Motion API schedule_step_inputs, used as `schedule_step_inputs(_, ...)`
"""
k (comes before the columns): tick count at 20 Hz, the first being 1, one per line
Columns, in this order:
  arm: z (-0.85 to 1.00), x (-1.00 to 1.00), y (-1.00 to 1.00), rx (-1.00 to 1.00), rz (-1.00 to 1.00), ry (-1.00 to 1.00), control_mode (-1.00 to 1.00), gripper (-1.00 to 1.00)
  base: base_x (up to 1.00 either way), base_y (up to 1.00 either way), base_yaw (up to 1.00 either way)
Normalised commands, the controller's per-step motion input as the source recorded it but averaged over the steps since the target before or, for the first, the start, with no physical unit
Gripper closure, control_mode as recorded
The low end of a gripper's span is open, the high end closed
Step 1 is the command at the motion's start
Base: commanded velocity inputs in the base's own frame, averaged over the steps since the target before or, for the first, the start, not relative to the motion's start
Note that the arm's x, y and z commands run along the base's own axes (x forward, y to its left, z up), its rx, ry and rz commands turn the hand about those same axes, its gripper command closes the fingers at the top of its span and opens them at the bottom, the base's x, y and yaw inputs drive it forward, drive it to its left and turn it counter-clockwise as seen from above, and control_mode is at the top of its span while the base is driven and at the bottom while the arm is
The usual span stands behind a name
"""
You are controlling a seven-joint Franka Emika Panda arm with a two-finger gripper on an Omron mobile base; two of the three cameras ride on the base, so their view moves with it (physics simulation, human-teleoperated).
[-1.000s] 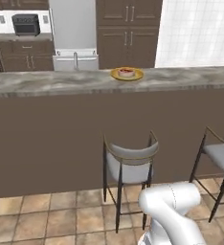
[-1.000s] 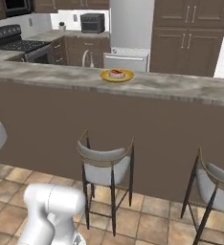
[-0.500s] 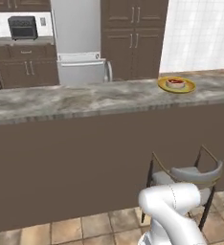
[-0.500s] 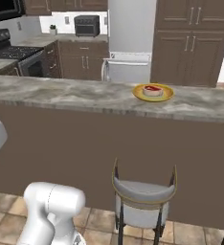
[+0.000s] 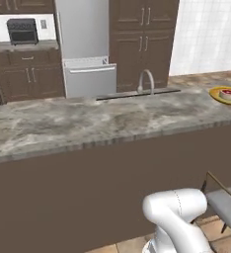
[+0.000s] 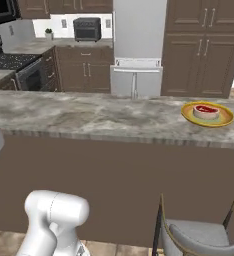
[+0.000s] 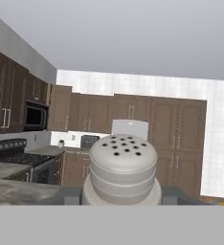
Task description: Retrieve the shaker from the cabinet and place it next the steak on a plate on the dining table.
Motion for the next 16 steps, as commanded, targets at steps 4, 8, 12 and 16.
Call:
schedule_step_inputs(4, 0.00, 0.00, 0.00, 0.00, 0.00, 0.00, 1.00, 1.00, 0.63, 0.08, -0.28)
schedule_step_inputs(8, 0.00, 0.00, 0.00, 0.00, 0.00, 0.00, 1.00, 1.00, 0.44, -0.27, -0.44)
schedule_step_inputs(12, 0.00, 0.00, 0.00, 0.00, 0.00, 0.00, 1.00, 1.00, 0.39, -0.22, -0.61)
schedule_step_inputs(16, 0.00, 0.00, 0.00, 0.00, 0.00, 0.00, 1.00, 1.00, 0.47, -0.13, -0.59)
